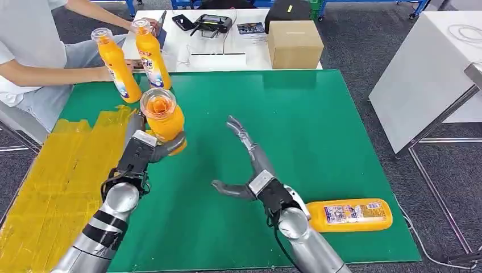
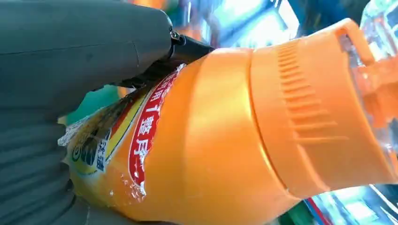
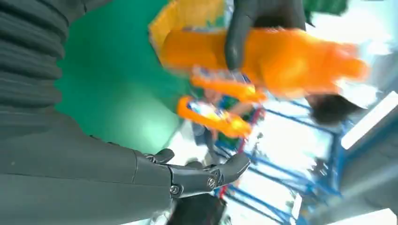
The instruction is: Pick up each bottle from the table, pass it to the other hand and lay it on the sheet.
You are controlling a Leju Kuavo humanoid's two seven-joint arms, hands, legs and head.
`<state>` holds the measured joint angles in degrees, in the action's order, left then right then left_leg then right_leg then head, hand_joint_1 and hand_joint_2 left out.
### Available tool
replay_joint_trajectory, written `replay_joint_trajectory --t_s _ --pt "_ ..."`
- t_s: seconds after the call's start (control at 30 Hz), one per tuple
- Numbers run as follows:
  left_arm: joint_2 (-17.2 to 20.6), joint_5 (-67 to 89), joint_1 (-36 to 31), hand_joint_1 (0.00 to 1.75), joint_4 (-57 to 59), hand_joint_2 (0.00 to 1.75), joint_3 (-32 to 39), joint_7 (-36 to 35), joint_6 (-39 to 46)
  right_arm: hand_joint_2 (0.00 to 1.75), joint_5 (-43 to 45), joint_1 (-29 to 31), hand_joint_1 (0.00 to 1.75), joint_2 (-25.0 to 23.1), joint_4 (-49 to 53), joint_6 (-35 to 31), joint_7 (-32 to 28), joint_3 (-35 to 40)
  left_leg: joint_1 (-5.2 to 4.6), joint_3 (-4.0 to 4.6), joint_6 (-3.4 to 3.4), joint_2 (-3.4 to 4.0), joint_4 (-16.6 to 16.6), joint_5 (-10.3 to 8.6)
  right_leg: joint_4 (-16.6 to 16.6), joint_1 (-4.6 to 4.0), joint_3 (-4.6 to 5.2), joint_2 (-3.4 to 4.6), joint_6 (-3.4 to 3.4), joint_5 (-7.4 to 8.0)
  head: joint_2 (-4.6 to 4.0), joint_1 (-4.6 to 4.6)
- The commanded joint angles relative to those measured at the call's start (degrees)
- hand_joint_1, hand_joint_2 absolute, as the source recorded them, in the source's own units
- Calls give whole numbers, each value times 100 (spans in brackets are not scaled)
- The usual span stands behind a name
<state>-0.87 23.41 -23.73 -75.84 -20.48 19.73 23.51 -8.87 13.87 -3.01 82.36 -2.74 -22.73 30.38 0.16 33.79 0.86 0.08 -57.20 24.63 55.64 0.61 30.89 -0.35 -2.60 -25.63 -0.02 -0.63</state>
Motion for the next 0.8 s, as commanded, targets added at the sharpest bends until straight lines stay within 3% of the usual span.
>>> replay_joint_trajectory --t_s 0.03,0.23,0.43,0.8 --pt "782 3379 -657 175 311 175 67 -1354 435 175 -226 -599 0 424 1604 -563 -90 -718 2 0 -2 -10 -2 2 2 -2 -4 -8 4 -5 0 0" --pt "995 4910 -1241 175 1499 175 -317 -2084 -451 175 -107 -823 0 341 2077 -704 43 -906 8 -9 -5 -15 -3 3 -1 -8 -16 -12 9 -6 0 2" --pt "916 4939 -1790 175 3130 175 -695 -2042 -1509 175 -311 -732 0 295 2005 -701 92 -844 4 -14 -3 -13 3 0 -5 -3 -18 -11 6 -4 0 2" --pt "854 4903 -1887 175 3513 175 -714 -2053 -1574 175 -289 -700 0 292 1979 -654 79 -821 3 -7 -2 0 -1 2 -1 -3 -8 2 4 -2 0 0"
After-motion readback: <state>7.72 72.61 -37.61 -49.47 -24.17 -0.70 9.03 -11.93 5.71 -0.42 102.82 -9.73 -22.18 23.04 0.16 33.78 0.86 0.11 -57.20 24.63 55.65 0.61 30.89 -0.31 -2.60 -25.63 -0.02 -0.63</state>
